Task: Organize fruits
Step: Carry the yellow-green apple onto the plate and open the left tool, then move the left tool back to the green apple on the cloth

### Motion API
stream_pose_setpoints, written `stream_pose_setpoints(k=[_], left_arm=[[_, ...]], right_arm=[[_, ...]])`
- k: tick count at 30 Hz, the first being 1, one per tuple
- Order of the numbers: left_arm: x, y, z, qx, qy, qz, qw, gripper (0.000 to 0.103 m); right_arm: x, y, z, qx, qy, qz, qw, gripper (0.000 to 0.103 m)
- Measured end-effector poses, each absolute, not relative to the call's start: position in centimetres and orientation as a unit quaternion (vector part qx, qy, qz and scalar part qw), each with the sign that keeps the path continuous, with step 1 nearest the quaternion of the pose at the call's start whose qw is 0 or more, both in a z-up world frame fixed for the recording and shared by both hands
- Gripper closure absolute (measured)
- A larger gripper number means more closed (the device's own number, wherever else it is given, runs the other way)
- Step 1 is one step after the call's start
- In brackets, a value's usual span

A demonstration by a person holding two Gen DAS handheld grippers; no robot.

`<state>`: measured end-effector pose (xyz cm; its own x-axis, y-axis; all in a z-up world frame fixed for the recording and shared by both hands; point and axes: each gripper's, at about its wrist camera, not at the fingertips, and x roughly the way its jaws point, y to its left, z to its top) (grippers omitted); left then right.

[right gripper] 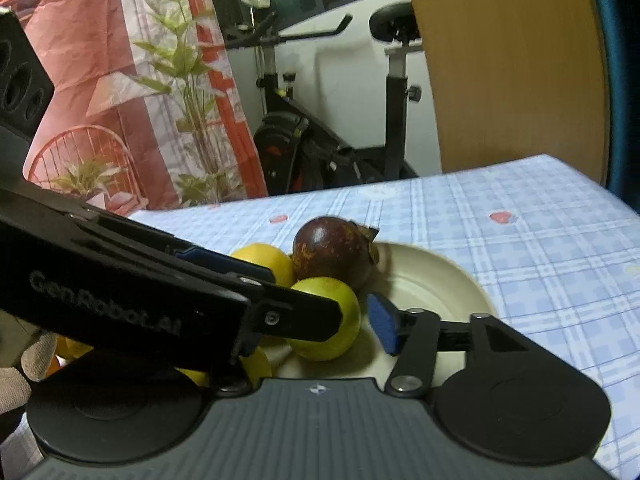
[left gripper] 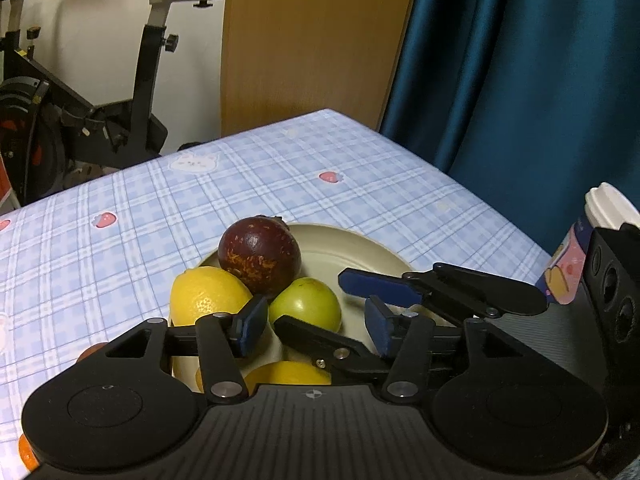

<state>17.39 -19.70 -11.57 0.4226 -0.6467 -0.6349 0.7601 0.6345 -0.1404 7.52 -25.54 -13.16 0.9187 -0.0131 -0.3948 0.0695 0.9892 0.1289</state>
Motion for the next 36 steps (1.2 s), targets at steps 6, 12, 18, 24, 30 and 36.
stream_pose_setpoints(k=[6,12,18,24,30,36], left_arm=[[15.9,-18.1,-10.9,0.084,0.314,-0.418,0.848,0.042],[14.4,-15.2,-10.4,0.062,0.292,-0.398,0.867,0.042],[13.5,-12.8,-10.4,0.042,0.283,-0.379,0.88,0.042],[13.3,-10.5,-10.7,0.014,0.288,-0.36,0.887,0.042],[13.2,-7.5,-11.0,-0.028,0.295,-0.336,0.894,0.042],[13.5,-5.3,-11.4,-0.056,0.307,-0.316,0.896,0.042]], right_arm=[[5.9,-24.9,-13.0,0.063,0.175,-0.035,0.982,0.042],[4.8,-23.7,-13.0,0.043,0.169,-0.035,0.984,0.041],[4.0,-22.7,-13.0,0.037,0.167,-0.03,0.985,0.041],[3.3,-22.3,-13.0,0.033,0.168,-0.045,0.984,0.041],[2.6,-21.6,-12.7,0.018,0.165,-0.052,0.985,0.041],[2.3,-20.4,-12.4,0.003,0.159,-0.039,0.986,0.041]])
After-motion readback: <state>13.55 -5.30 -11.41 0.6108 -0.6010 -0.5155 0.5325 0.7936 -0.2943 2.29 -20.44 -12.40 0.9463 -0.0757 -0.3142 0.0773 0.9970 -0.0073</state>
